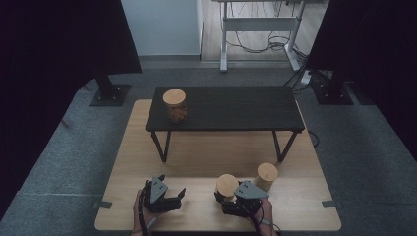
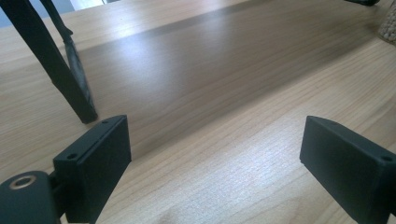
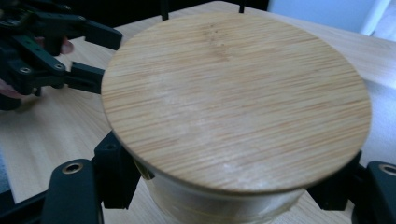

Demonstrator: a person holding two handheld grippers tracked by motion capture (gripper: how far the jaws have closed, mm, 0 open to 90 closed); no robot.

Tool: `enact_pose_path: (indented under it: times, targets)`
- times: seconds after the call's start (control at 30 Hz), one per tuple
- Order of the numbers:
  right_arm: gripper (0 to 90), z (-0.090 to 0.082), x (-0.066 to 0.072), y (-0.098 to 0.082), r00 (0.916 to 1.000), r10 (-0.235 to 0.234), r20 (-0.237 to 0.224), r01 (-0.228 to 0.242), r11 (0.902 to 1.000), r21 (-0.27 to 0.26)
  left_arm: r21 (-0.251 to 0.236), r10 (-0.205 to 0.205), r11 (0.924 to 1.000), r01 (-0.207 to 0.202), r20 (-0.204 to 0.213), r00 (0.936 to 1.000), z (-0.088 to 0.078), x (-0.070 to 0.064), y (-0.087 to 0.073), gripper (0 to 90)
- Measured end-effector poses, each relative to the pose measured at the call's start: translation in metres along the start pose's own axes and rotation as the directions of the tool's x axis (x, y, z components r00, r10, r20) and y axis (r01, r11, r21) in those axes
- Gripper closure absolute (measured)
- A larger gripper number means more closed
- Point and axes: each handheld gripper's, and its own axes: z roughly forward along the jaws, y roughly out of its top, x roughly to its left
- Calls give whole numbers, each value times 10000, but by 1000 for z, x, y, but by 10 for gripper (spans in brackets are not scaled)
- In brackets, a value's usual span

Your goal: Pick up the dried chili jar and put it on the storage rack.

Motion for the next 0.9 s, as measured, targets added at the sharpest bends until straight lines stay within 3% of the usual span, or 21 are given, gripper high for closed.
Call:
enact_pose_path:
  times: [0.9]
  targets:
    - [252,-13,-6,10,9994,-314,175,316,9995,-99,34,35,10000,-35,-39,10000,1,0,0,84]
